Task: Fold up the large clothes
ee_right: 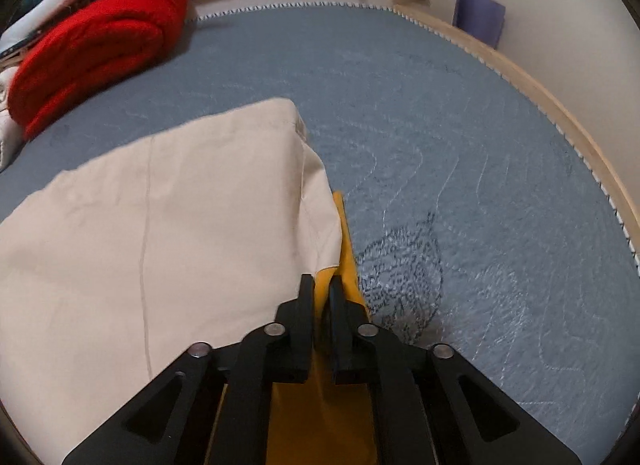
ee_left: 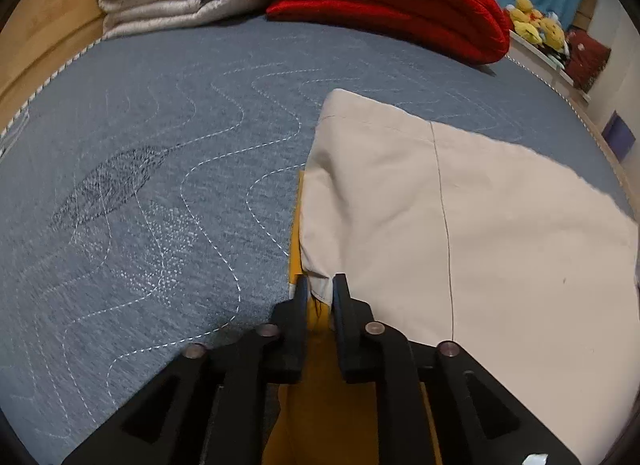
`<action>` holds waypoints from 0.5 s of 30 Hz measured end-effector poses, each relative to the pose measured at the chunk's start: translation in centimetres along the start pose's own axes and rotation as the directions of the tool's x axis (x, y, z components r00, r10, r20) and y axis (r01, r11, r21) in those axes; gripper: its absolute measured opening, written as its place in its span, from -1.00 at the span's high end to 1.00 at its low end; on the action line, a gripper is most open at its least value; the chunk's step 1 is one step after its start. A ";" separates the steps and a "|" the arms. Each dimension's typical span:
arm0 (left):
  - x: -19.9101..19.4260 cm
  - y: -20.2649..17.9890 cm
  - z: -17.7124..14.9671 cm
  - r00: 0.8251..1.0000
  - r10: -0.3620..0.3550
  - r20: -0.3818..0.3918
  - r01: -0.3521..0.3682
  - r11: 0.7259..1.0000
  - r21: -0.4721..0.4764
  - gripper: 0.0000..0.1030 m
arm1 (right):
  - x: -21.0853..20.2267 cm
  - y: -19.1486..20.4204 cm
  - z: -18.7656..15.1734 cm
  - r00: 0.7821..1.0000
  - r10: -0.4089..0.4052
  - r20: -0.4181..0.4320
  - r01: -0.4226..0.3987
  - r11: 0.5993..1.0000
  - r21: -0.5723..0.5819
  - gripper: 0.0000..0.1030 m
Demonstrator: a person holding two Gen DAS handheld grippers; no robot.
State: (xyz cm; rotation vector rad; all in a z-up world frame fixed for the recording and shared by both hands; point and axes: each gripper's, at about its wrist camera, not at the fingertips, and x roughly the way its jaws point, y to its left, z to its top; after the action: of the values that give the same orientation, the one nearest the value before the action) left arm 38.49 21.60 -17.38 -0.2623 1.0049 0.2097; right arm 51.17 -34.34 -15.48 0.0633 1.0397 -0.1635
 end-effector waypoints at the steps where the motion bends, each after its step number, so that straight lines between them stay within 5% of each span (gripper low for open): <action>1: -0.5 0.4 0.4 1.000 -0.005 -0.005 0.005 1.000 -0.025 0.54 | -0.4 -0.7 0.0 1.000 -0.003 0.003 0.003 1.000 0.015 0.55; 7: -6.7 1.3 1.6 0.992 -0.059 0.110 0.067 0.995 -0.071 0.42 | -5.9 -3.8 0.3 0.990 -0.050 0.130 0.035 0.993 0.117 0.25; 9: -8.4 0.5 0.9 0.982 -0.154 0.108 0.157 0.988 -0.015 0.42 | -8.4 -3.9 0.0 0.983 0.027 0.180 -0.045 0.994 0.098 0.25; 13: -8.2 -3.2 -3.0 0.913 -0.391 -0.113 0.405 0.900 0.160 0.42 | -10.3 -1.8 -2.9 0.961 0.258 0.094 -0.251 0.964 -0.089 0.25; 15: -7.0 -4.5 -5.8 0.926 -0.318 -0.203 0.366 0.888 0.278 0.42 | -9.6 -1.0 -5.2 0.961 0.276 -0.006 -0.272 0.943 -0.191 0.25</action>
State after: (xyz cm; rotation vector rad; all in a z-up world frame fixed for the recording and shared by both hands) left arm 31.55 15.14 -13.86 -0.1639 1.1082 -0.2968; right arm 41.78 -33.65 -9.82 0.0325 1.0105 0.1883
